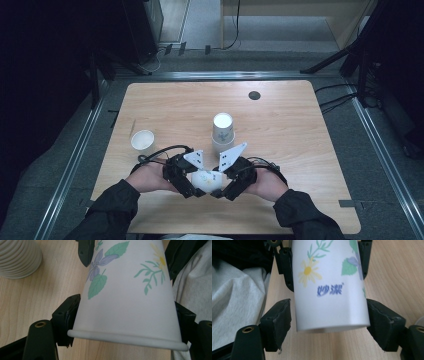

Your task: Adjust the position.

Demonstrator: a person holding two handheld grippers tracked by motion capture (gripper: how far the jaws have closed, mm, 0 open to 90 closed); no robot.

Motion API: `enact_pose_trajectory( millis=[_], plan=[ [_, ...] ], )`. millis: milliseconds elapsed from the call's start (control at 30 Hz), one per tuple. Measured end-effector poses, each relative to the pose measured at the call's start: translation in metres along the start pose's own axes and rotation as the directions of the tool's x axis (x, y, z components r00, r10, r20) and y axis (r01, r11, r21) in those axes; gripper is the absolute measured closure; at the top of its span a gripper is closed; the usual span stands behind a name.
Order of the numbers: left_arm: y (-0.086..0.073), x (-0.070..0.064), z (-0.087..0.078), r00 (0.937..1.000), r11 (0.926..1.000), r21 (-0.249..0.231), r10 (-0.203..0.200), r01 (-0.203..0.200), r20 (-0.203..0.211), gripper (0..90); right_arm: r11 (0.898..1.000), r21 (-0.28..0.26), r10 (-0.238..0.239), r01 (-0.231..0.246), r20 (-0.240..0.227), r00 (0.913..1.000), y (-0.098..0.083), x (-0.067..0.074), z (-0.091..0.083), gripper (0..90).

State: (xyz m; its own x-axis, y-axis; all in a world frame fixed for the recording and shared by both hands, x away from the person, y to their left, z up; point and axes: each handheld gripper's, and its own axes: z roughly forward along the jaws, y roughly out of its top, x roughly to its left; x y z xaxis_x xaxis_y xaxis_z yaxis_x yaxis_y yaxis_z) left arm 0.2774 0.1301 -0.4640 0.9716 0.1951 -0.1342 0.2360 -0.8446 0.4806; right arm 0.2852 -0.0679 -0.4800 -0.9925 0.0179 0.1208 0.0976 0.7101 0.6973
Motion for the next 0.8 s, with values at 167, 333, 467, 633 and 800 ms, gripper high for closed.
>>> enact_pose_trajectory(
  millis=[167, 333, 467, 633, 800],
  plan=[
    [0.0021, -0.0036, 0.0064, 1.0000, 0.9997, 0.025, 0.004, -0.004, 0.001, 25.0, 1.000, 0.015, -0.012, 0.012, 0.000, 0.9999, 0.0007, 0.0010, 0.0045, 24.6],
    [0.0041, -0.0062, 0.0099, 0.9998, 0.9990, 0.042, 0.017, -0.017, 0.005, 24.8, 0.999, 0.035, -0.034, 0.034, -0.013, 0.9993, 0.0003, 0.0014, 0.0088, 28.4],
    [0.0041, -0.0070, 0.0110, 0.9995, 0.9987, 0.041, 0.031, -0.031, 0.006, 24.8, 0.998, 0.049, -0.039, 0.040, -0.027, 0.9989, 0.0000, 0.0037, 0.0099, 34.1],
    [0.0035, -0.0059, 0.0103, 0.9995, 0.9990, 0.035, 0.027, -0.027, 0.014, 24.4, 0.998, 0.058, -0.035, 0.037, -0.026, 0.9990, 0.0008, 0.0039, 0.0095, 34.7],
    [0.0028, -0.0045, 0.0082, 0.9991, 0.9991, 0.018, 0.038, -0.039, 0.020, 22.1, 0.998, 0.048, -0.039, 0.040, -0.023, 0.9990, 0.0021, 0.0040, 0.0071, 34.4]
  ],
)
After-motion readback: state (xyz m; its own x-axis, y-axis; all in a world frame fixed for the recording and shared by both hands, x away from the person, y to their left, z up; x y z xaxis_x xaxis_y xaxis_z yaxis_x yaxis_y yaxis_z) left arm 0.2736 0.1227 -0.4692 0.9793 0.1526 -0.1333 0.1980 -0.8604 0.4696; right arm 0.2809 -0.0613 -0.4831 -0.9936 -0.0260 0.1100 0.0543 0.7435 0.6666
